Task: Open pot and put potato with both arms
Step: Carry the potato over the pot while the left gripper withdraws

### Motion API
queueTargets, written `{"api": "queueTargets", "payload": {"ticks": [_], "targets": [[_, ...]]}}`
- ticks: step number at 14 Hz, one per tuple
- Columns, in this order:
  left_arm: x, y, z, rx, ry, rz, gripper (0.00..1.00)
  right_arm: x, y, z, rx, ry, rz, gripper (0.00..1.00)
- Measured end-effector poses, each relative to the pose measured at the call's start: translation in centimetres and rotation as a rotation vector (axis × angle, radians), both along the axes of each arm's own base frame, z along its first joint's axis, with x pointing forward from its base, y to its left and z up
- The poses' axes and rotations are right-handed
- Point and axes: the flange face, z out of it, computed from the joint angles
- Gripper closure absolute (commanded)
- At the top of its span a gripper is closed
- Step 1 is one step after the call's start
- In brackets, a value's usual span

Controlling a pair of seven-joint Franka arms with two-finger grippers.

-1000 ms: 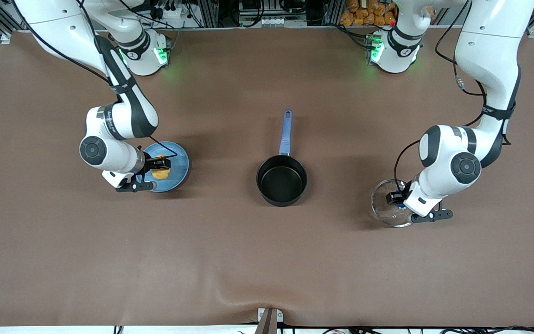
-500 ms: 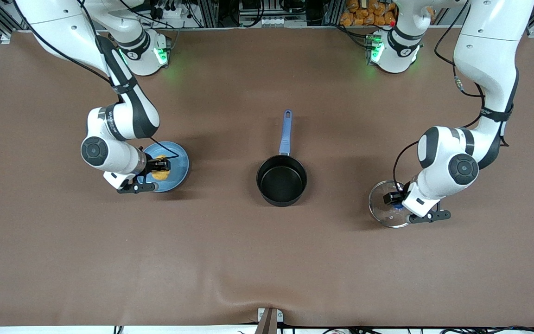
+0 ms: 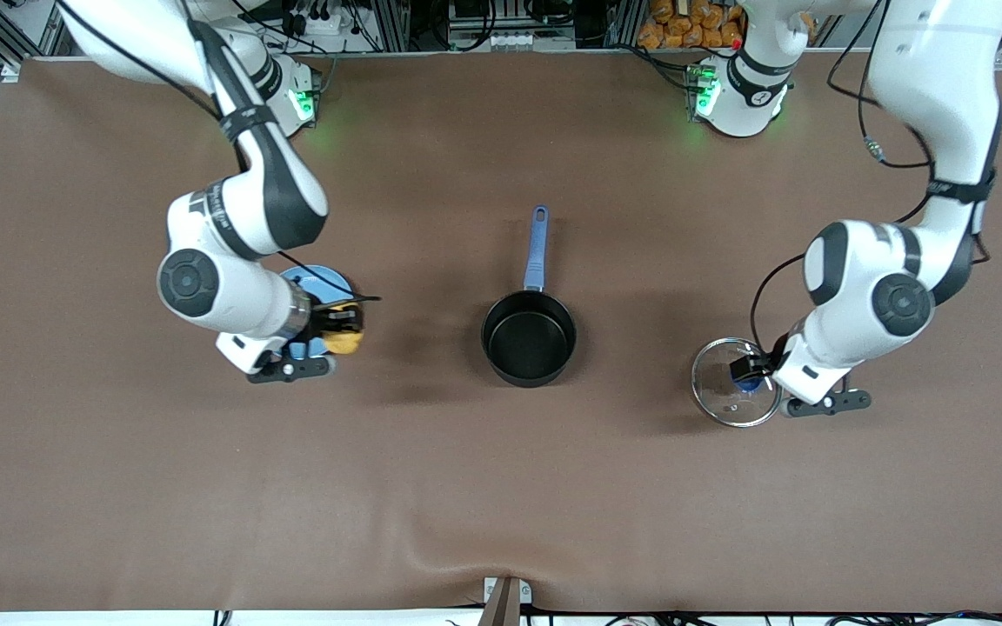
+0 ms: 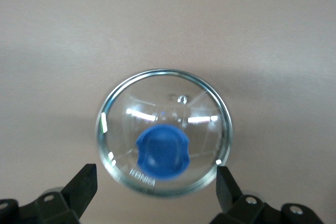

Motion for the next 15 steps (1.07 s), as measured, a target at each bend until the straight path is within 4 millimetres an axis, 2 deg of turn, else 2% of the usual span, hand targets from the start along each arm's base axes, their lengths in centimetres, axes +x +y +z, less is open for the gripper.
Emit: {"api": "queueTargets", "payload": {"ticks": [2,4,6,9,12,15], "targets": [[-0.9,0.2,4.7,0.005,0.002,-0.006,0.00,0.6,5.7,0.7,0.020,-0.011,-0.025,1.00],[-2.2,0.6,9.2,0.010,0.010,-0.022,0.00,0.7,11.3,0.3,0.030,-0.025,-0.047,1.00],[-3.8,1.0,13.8,0.015,0.013,-0.040,0.00,0.4,15.5,-0.1,0.045,-0.042,-0.059,1.00],[-6.5,1.8,20.6,0.021,0.002,-0.048,0.00,-0.8,19.8,-1.0,0.072,-0.078,-0.033,1.00],[-8.6,2.2,27.0,0.024,-0.007,-0.060,0.00,-2.4,23.1,-3.8,0.082,-0.093,-0.025,1.00],[-9.0,2.3,30.9,0.021,-0.034,-0.070,0.00,-3.6,25.3,-7.1,0.079,-0.091,-0.031,1.00]]}}
